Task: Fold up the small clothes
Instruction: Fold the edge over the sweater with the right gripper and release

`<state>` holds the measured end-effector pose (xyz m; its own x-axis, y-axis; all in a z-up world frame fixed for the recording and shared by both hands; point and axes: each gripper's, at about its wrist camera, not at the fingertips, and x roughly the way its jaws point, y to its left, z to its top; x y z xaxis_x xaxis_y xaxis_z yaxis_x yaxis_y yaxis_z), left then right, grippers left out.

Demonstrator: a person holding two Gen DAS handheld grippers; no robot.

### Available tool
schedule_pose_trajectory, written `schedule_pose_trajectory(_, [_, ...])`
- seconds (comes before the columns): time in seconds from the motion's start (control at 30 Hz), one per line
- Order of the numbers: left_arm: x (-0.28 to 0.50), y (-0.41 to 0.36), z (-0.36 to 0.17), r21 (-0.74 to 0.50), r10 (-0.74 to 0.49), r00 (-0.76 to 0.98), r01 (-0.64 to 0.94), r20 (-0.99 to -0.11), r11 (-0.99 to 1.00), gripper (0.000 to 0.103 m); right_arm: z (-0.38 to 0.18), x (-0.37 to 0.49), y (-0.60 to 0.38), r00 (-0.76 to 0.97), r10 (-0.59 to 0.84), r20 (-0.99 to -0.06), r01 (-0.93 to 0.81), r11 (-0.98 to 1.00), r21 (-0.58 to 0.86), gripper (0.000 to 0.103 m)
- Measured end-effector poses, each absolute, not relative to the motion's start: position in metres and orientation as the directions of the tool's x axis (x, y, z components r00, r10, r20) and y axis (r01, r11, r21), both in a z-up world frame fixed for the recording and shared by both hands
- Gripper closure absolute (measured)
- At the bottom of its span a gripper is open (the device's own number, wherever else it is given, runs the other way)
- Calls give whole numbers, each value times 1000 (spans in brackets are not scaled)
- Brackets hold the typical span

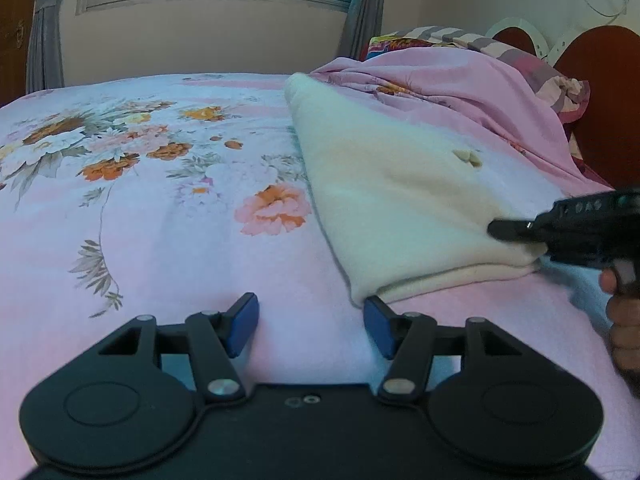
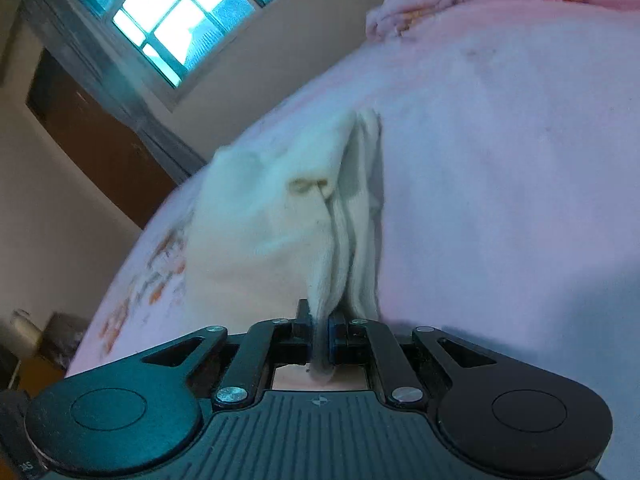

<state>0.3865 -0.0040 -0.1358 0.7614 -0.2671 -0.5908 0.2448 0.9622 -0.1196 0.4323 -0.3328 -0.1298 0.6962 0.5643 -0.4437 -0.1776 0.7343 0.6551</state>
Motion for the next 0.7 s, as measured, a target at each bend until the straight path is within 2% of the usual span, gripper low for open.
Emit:
schedule_pose_trajectory(0.03, [387,-2,-136,-131,-274,762,244,-588,961,46,-125,429,-335,716,550,-429,-181,740,647,80])
schedule_pose_trajectory(0.07, [387,0,-137,-143,-279,762,241,-585,960,46,-120,426,-339,745,530,-404,-187,748,637,65])
schedule_pose_trajectory(0.13, [388,2,-137,-157,-284,764,238,-580,959,46,-114,428,-344,771,524,-361,-204,741,640,65])
schedule_pose_trajectory(0.27, [388,0,-138,-152,-283,765,239,-578,959,46,-106,452,-342,767,534,-356,-232,748,622,65])
schedule_pose_trajectory(0.43, [389,6,-140,-188,-306,761,242,-572,952,45,-114,490,-325,723,565,-398,-251,752,610,65])
schedule_pose_trajectory(0.63, [388,12,-142,-234,-332,764,240,-553,942,45,-130,519,-326,678,629,-381,-253,686,682,61])
schedule_pose_trajectory(0.7, [388,10,-142,-223,-326,766,240,-555,945,45,-131,523,-322,656,648,-387,-270,680,681,63])
